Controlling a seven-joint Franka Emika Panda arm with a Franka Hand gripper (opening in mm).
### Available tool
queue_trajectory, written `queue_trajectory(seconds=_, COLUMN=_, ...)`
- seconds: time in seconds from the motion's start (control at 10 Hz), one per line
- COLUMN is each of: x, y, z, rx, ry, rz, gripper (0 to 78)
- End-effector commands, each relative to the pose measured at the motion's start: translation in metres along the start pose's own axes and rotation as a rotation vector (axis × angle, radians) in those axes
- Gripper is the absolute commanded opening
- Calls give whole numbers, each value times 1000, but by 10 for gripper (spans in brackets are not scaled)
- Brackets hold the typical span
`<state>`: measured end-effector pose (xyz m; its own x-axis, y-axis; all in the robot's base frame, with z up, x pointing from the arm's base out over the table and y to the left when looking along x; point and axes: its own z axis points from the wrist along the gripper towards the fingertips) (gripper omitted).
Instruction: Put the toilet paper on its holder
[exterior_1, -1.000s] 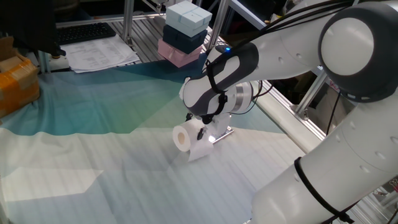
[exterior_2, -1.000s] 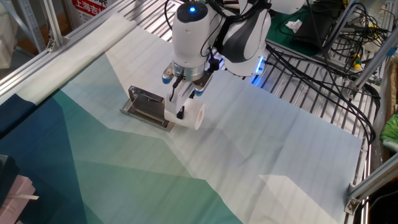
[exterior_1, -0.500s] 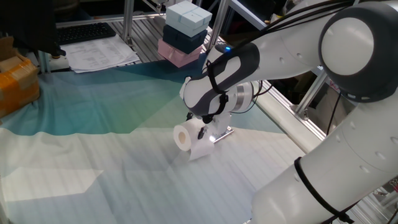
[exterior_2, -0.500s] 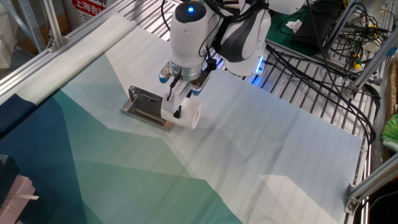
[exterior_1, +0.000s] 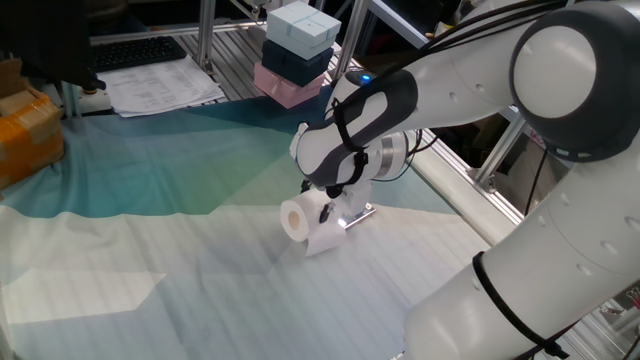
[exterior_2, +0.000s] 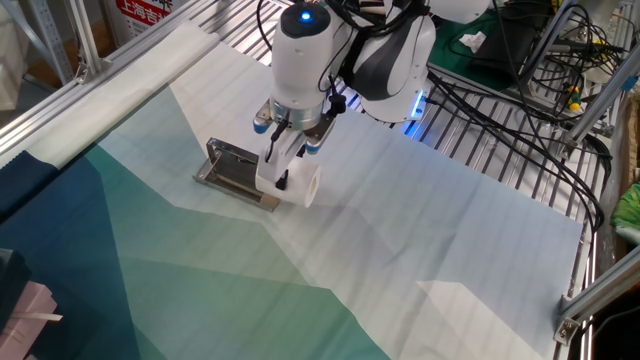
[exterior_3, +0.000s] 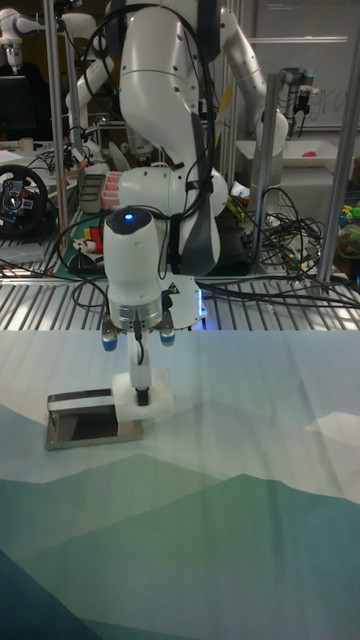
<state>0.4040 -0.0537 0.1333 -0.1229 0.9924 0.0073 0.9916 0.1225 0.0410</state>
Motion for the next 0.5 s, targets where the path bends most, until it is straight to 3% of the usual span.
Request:
queue_trajectory(seconds=0.1, x=-12, y=3, z=-8, rx=-5, ry=-3, rz=9, gripper=13)
queue_trajectory(seconds=0.5, x=-16, y=3, z=-10, rx=-5, ry=-10, rz=8, gripper=13)
